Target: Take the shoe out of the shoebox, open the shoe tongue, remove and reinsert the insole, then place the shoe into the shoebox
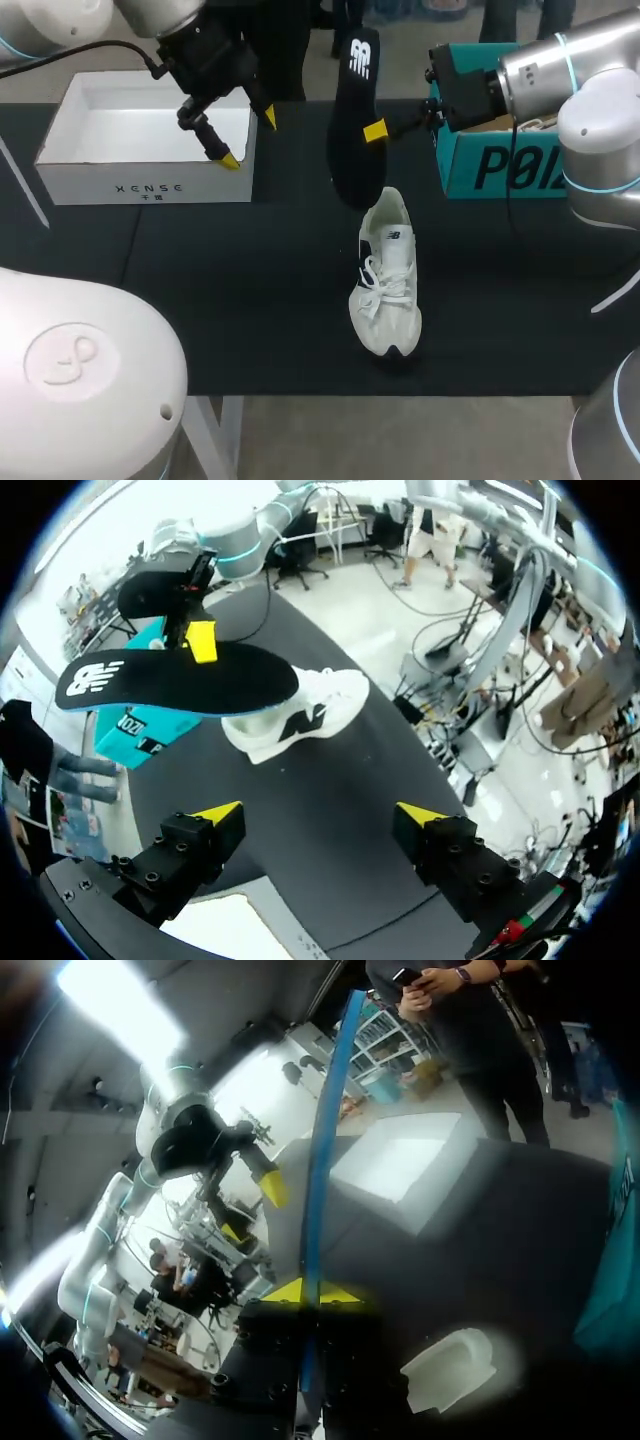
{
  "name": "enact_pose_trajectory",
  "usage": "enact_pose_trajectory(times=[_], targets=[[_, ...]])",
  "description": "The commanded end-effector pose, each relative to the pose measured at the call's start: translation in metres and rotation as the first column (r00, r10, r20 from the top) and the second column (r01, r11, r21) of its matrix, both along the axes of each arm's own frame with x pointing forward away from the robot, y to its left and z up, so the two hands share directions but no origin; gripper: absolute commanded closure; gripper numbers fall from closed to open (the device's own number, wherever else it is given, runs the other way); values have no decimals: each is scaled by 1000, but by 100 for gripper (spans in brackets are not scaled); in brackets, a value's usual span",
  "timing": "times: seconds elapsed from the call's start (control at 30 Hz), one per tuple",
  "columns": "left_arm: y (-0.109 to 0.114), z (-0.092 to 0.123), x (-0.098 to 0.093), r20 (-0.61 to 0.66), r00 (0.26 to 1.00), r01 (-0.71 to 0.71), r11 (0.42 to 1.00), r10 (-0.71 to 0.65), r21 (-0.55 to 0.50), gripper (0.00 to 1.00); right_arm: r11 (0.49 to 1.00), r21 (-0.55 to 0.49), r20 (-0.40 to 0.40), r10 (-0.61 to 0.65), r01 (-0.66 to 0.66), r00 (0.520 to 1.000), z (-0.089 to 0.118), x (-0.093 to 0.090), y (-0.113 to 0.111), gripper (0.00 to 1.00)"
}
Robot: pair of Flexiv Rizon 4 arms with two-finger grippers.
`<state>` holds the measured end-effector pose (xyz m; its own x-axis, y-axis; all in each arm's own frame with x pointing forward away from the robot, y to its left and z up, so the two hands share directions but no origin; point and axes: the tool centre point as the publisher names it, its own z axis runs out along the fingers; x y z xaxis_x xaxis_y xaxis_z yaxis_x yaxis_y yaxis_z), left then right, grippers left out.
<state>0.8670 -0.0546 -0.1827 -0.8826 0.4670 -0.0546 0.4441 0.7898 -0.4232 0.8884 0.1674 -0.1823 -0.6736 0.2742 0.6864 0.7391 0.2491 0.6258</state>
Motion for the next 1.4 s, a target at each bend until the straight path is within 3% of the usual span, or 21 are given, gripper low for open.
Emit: enact_pose_trajectory(times=[0.03,0.3,0.67,1.4], targets=[[7,-6,-15,10,996,-87,995,86,45,0,1000,-2,0,-2,2,1000,0,0,1,100],[19,-28,-16,58,997,-60,998,60,-15,0,1000,-2,0,-2,2,1000,0,0,1,100],[15,-19,-6,56,996,-64,998,65,-17,0,1000,-2,0,-2,2,1000,0,0,1,100],[15,-19,-6,56,996,-64,998,65,-17,0,1000,-18,3,-12,12,1000,-3,6,-1,100]])
